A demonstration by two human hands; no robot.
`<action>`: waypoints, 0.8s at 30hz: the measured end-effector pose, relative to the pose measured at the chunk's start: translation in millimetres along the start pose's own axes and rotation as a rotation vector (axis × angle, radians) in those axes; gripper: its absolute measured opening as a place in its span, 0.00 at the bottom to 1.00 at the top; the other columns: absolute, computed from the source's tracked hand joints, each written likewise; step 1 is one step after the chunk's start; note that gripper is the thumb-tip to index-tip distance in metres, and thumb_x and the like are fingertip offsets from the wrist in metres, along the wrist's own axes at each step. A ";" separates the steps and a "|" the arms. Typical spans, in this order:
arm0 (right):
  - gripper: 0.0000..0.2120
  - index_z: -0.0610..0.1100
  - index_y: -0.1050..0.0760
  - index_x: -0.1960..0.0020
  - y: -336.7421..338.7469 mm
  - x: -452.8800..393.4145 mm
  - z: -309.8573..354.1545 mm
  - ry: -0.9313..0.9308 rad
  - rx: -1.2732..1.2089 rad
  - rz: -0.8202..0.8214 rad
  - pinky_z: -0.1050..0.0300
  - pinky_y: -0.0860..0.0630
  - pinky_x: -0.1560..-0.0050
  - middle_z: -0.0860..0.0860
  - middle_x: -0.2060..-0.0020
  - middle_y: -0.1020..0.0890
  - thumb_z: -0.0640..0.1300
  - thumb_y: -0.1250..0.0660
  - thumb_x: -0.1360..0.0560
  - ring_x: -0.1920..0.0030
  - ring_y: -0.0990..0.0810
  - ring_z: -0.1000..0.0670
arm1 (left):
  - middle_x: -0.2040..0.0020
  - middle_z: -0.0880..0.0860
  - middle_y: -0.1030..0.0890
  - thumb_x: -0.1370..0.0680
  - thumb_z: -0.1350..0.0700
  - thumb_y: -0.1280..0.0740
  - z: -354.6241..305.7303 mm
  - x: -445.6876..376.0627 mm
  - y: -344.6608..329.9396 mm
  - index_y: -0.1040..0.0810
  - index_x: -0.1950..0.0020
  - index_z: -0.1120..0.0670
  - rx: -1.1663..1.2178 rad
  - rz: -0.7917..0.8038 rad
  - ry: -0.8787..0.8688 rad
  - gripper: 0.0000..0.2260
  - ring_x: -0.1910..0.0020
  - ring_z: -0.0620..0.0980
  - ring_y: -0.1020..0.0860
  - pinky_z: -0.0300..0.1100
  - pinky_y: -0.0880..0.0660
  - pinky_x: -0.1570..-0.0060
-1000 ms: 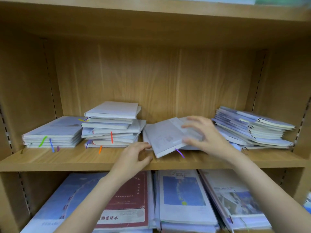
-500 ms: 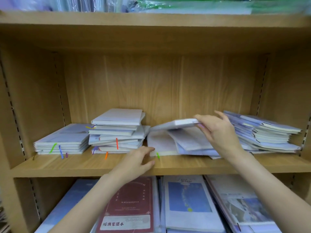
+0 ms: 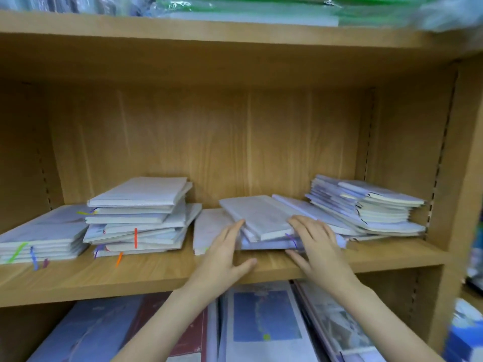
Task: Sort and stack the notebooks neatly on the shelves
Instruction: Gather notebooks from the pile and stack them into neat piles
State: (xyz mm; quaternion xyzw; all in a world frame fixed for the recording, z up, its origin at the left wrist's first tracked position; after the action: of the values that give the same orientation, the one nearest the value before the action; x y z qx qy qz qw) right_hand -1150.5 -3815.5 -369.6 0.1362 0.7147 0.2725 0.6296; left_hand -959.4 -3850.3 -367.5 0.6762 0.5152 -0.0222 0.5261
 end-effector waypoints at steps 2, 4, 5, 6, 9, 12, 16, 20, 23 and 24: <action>0.22 0.42 0.31 0.38 -4.3 4.1 3.9 -0.029 -0.013 -0.054 0.50 0.39 0.36 0.46 0.44 0.22 0.52 0.42 0.28 0.41 0.30 0.49 | 0.35 0.41 0.38 0.25 0.50 0.32 0.9 -2.0 0.2 0.45 0.26 0.47 -0.004 -0.015 -0.005 0.32 0.31 0.42 0.36 0.29 0.41 0.38; 0.21 0.42 0.29 0.38 -6.1 6.6 2.1 -0.050 -0.045 -0.094 0.51 0.39 0.36 0.47 0.44 0.22 0.52 0.41 0.27 0.41 0.30 0.50 | 0.33 0.43 0.35 0.25 0.50 0.32 0.0 -4.1 1.0 0.43 0.26 0.49 -0.050 -0.042 -0.012 0.31 0.32 0.44 0.36 0.30 0.41 0.37; 0.21 0.43 0.28 0.39 -5.2 6.5 0.5 -0.058 -0.053 -0.102 0.52 0.39 0.38 0.47 0.45 0.22 0.53 0.41 0.28 0.42 0.30 0.50 | 0.32 0.45 0.34 0.25 0.50 0.32 -1.7 -5.4 1.5 0.41 0.27 0.50 -0.081 -0.061 -0.021 0.30 0.32 0.45 0.35 0.31 0.41 0.37; 0.21 0.44 0.27 0.40 -3.7 5.5 -1.2 -0.065 -0.055 -0.104 0.54 0.38 0.40 0.48 0.45 0.22 0.54 0.40 0.28 0.44 0.30 0.50 | 0.31 0.47 0.34 0.25 0.51 0.32 -2.9 -7.2 1.5 0.39 0.27 0.51 -0.106 -0.081 -0.030 0.29 0.32 0.46 0.35 0.31 0.41 0.38; 0.20 0.48 0.28 0.43 -0.7 1.2 -3.6 -0.078 -0.051 -0.109 0.56 0.38 0.47 0.51 0.49 0.22 0.58 0.40 0.31 0.49 0.30 0.51 | 0.33 0.49 0.32 0.26 0.51 0.31 -3.6 -14.5 1.4 0.36 0.29 0.53 -0.129 -0.119 -0.018 0.28 0.34 0.47 0.33 0.28 0.42 0.42; 0.20 0.49 0.28 0.44 -0.6 1.0 -4.8 -0.097 -0.066 -0.113 0.57 0.39 0.48 0.53 0.50 0.22 0.58 0.40 0.32 0.50 0.31 0.51 | 0.35 0.50 0.31 0.27 0.52 0.29 -1.9 -23.1 3.4 0.34 0.29 0.55 -0.139 -0.115 -0.010 0.28 0.34 0.48 0.32 0.27 0.43 0.41; 0.22 0.46 0.26 0.40 -4.8 8.0 -3.2 -0.124 -0.082 -0.137 0.55 0.39 0.41 0.50 0.46 0.22 0.56 0.40 0.29 0.45 0.30 0.50 | 0.34 0.49 0.31 0.26 0.52 0.30 -3.6 -20.3 3.2 0.36 0.28 0.54 -0.154 -0.097 -0.017 0.29 0.34 0.47 0.32 0.25 0.44 0.42; 0.22 0.46 0.26 0.41 -1.9 8.7 -1.3 -0.153 -0.112 -0.142 0.55 0.39 0.42 0.50 0.47 0.22 0.57 0.40 0.28 0.46 0.30 0.50 | 0.29 0.46 0.37 0.24 0.50 0.33 -2.8 -3.9 -3.7 0.46 0.24 0.52 -0.165 -0.039 -0.024 0.33 0.31 0.44 0.38 0.25 0.47 0.40; 0.20 0.47 0.22 0.46 5.1 -4.4 -2.4 -0.164 -0.103 -0.111 0.57 0.42 0.53 0.50 0.56 0.24 0.59 0.41 0.29 0.54 0.32 0.51 | 0.27 0.44 0.39 0.23 0.48 0.35 0.6 1.5 -2.7 0.47 0.24 0.50 -0.198 -0.009 -0.043 0.32 0.31 0.43 0.40 0.28 0.47 0.37; 0.20 0.47 0.21 0.47 6.6 -7.9 -1.9 -0.164 -0.107 -0.098 0.57 0.43 0.55 0.51 0.58 0.26 0.59 0.41 0.29 0.55 0.33 0.51 | 0.27 0.44 0.39 0.23 0.48 0.35 1.6 2.6 -1.4 0.47 0.24 0.50 -0.202 -0.002 -0.047 0.31 0.31 0.42 0.41 0.29 0.47 0.37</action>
State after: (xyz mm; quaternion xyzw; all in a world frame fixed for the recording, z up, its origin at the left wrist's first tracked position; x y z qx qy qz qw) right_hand -1152.0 -3814.8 -359.2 0.0892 0.6510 0.2673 0.7048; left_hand -958.3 -3849.8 -370.6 0.6185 0.5031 0.0133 0.6034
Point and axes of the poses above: each hand's wrist, its own x-axis away from the middle knuckle, its own y-axis out of the back of the hand, z = x × y, the point moved 5 cm from there along -x, towards the middle knuckle
